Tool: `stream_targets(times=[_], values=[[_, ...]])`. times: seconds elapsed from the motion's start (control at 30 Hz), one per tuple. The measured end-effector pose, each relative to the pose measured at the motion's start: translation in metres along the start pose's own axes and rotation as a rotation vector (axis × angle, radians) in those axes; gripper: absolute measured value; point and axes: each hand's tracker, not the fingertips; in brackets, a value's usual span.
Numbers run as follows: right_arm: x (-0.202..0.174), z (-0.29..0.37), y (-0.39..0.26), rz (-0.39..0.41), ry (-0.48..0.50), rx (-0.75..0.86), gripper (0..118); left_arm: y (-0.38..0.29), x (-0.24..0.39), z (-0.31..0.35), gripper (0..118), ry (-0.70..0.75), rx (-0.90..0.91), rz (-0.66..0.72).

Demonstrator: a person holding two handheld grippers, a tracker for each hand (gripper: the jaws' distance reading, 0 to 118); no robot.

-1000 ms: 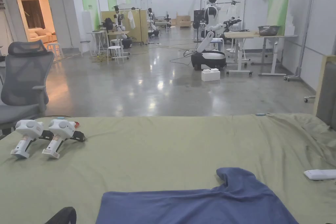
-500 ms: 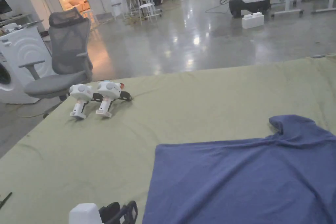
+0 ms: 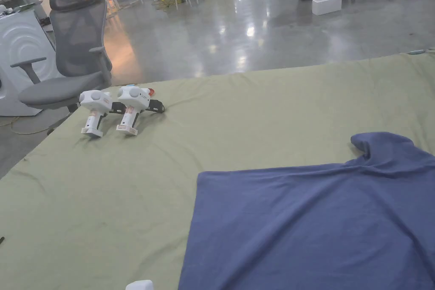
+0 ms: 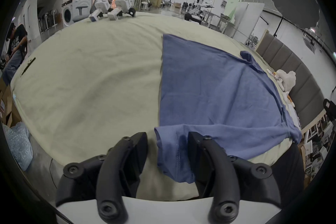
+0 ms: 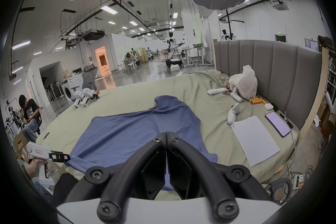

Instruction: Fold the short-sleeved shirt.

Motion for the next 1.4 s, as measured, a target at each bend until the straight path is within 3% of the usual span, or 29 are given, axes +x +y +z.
stream_targets(times=[0.1,0.13,0.17,0.27,0.53,0.57,0.63,0.67,0.83,1.0,1.03,1.17,1.27,1.4], values=[[0.003,0.000,-0.002,-0.009,-0.006,-0.015,0,-0.004,0.006,0.000,38,0.023,-0.013,-0.044],[-0.001,0.002,-0.001,-0.009,-0.008,-0.019,0,-0.003,0.006,0.000,33,0.020,-0.016,-0.043],[0.000,0.003,-0.001,-0.011,-0.011,-0.022,0,-0.002,0.006,0.000,21,0.021,-0.020,-0.043],[0.002,0.005,-0.005,-0.020,-0.026,-0.033,0,-0.003,0.012,-0.002,10,0.017,-0.039,-0.051],[0.035,-0.009,-0.031,-0.044,-0.100,-0.180,0,-0.006,0.029,-0.016,6,0.085,-0.089,-0.148],[0.041,-0.012,-0.036,-0.038,-0.132,-0.198,11,-0.006,0.029,-0.016,6,0.088,-0.089,-0.149],[0.053,-0.020,-0.051,-0.001,-0.150,-0.236,46,-0.007,0.029,-0.015,6,0.092,-0.089,-0.157],[0.067,-0.028,-0.064,0.013,-0.139,-0.265,54,-0.007,0.029,-0.015,6,0.092,-0.088,-0.160],[0.084,-0.062,-0.097,0.025,-0.122,-0.428,54,-0.004,0.027,-0.016,6,0.079,-0.100,-0.136],[0.094,-0.085,-0.113,-0.071,-0.051,-0.520,52,-0.005,0.026,-0.016,6,0.083,-0.094,-0.125],[0.094,-0.086,-0.112,-0.064,-0.056,-0.524,48,-0.006,0.028,-0.016,6,0.088,-0.091,-0.130],[0.096,-0.085,-0.108,-0.071,-0.033,-0.524,2,-0.007,0.031,-0.016,6,0.104,-0.088,-0.143],[0.101,-0.085,-0.109,-0.159,0.034,-0.516,1,-0.006,0.031,-0.015,6,0.104,-0.087,-0.131],[0.101,-0.085,-0.108,-0.156,0.009,-0.496,1,-0.006,0.028,-0.010,3,0.094,-0.068,-0.099]])
